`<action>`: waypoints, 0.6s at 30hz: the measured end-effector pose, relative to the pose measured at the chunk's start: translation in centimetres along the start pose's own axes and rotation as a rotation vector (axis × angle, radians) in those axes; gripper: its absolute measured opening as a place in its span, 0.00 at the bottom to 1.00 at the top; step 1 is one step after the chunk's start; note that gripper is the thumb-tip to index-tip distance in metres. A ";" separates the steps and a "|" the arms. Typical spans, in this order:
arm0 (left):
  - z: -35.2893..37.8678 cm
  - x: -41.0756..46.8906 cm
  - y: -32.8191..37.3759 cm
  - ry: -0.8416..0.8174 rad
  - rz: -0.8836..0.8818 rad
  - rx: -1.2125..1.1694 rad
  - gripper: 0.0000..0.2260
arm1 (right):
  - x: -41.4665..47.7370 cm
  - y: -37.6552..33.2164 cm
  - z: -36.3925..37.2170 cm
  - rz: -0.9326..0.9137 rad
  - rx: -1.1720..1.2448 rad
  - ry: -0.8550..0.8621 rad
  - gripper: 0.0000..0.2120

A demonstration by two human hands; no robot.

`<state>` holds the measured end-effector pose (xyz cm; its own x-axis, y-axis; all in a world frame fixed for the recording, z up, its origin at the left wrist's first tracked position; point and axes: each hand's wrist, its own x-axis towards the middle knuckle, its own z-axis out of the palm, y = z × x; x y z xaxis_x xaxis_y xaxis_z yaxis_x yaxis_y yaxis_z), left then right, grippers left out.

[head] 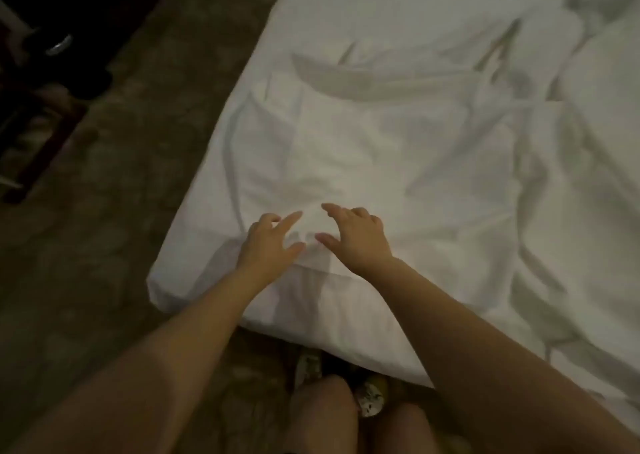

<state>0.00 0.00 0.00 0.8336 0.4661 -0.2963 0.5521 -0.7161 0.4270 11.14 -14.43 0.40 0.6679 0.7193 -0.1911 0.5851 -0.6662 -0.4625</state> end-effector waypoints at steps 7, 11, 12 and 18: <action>5.7 -0.3 -5.9 -0.105 -0.027 -0.115 0.29 | 1.6 1.2 8.7 -0.136 -0.149 -0.159 0.26; 6.8 -0.1 -6.5 -0.008 0.005 -0.077 0.24 | 2.3 0.9 9.8 -0.173 -0.188 -0.045 0.12; 6.7 0.1 -6.3 0.020 0.022 -0.068 0.20 | 2.4 0.6 9.7 -0.191 -0.183 -0.047 0.11; 0.9 0.2 -1.4 0.172 -0.073 -0.175 0.07 | 0.7 -3.9 -1.2 0.065 0.518 0.259 0.05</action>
<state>-0.59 0.63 -1.46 0.7733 0.6055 -0.1880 0.5920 -0.5836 0.5558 9.86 -11.56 3.11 0.8237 0.5652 -0.0451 0.2817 -0.4770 -0.8326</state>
